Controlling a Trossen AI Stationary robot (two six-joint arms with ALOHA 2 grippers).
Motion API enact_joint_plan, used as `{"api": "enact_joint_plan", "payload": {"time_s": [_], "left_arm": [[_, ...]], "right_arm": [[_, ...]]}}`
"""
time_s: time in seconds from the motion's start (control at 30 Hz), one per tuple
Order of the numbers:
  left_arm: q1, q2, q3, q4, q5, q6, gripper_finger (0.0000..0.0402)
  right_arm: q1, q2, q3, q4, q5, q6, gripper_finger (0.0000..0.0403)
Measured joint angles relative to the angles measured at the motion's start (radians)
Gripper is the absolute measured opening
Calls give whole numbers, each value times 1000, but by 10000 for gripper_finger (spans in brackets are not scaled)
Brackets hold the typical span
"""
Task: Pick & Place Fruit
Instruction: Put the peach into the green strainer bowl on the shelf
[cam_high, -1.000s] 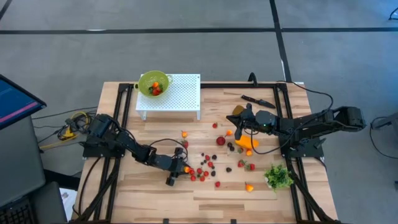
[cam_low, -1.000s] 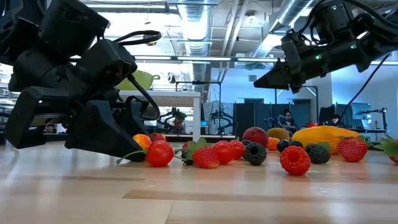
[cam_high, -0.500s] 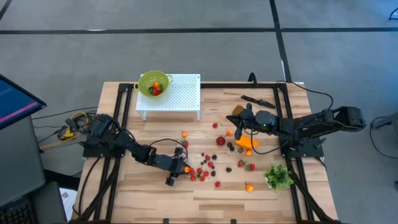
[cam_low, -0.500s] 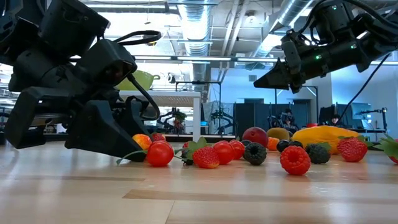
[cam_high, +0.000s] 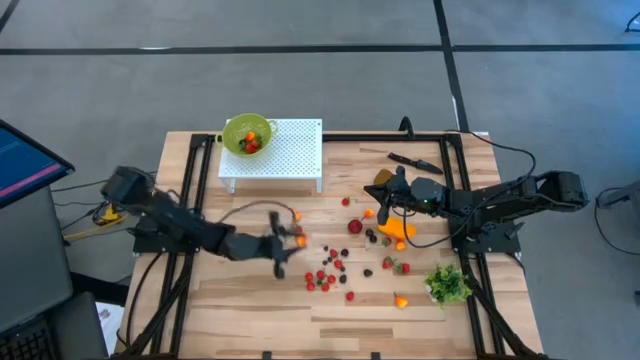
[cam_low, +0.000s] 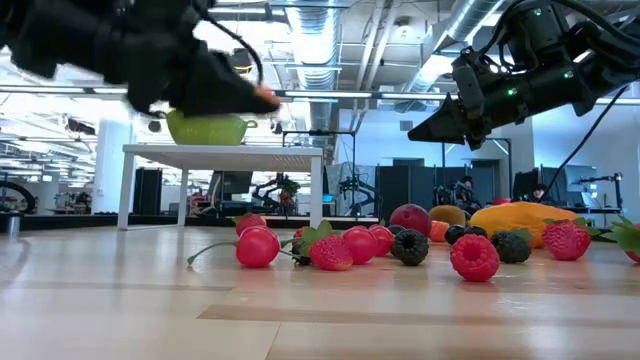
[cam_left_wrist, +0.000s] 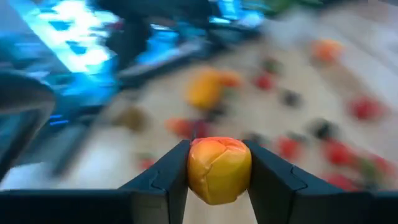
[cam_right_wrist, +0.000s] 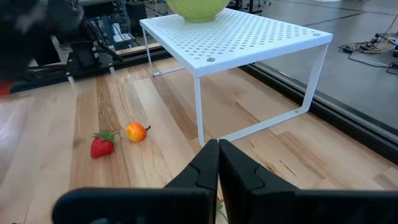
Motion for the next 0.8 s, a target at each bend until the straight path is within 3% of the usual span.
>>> {"api": "enact_joint_plan", "payload": {"time_s": [0.13, 0.23, 0.5, 0.7, 0.8], "left_arm": [[9, -185, -22, 2, -273, 2, 131], [35, -333, -37, 2, -381, 45, 131], [216, -618, -49, -20, -402, 125, 131], [387, -644, -49, -76, -398, 150, 131], [459, -620, -49, -134, -344, 122, 131]], "right_arm": [[0, 0, 0, 0, 0, 0, 6], [0, 0, 0, 0, 0, 0, 6], [0, 0, 0, 0, 0, 0, 6], [0, 0, 0, 0, 0, 0, 6], [0, 0, 0, 0, 0, 0, 6]]}}
